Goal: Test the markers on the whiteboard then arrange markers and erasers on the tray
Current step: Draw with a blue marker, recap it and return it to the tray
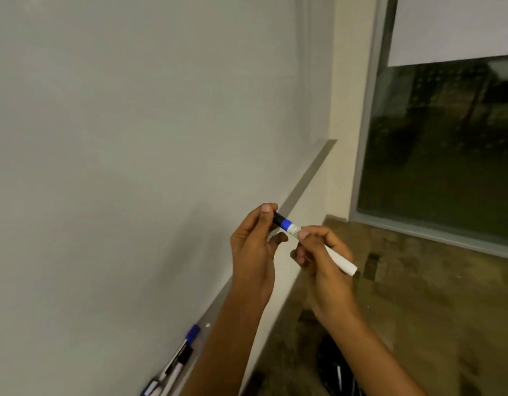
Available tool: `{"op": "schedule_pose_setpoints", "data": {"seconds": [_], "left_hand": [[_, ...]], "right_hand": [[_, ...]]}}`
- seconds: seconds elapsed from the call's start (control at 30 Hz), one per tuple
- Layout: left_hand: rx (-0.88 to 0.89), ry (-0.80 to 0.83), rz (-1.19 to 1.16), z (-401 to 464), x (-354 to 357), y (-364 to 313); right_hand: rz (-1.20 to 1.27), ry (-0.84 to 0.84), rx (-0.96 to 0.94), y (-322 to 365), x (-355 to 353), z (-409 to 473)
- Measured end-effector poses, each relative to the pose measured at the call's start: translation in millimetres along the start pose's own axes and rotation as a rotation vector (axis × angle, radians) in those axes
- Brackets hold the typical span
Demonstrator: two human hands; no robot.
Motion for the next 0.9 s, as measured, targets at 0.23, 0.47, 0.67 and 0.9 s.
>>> {"op": "schedule_pose_setpoints", "data": {"seconds": [0.23,0.47,0.67,0.9], "left_hand": [[-0.306,0.029,0.046,13.8,-37.0,140.9],[-0.509,0.057,0.314,-3.6,-68.4,255.8],[-0.506,0.104,0.534,-15.4,-74.9,309.7],[-0.555,0.149,0.711,-10.1,-79.3,344.2]], "right_hand": [[0.183,-0.256,0.574,-91.3,-115.4,-8.1],[0.436,-0.437,0.915,-177.4,-204.4,-26.2],[0.441,-0.433,0.958,-209.3,-229.2,-18.9],[0.283,-0.401,1.114,-226.7,-252.2,-4.5]]}}
Point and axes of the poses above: each hand's wrist, its own z-axis towards the middle knuckle, its own x-axis out of the palm, y = z × x, the point moved 7 cm from there along z, towards the middle knuckle, and after that the axes turned 13 degrees about -z, right-handed, at the moved point
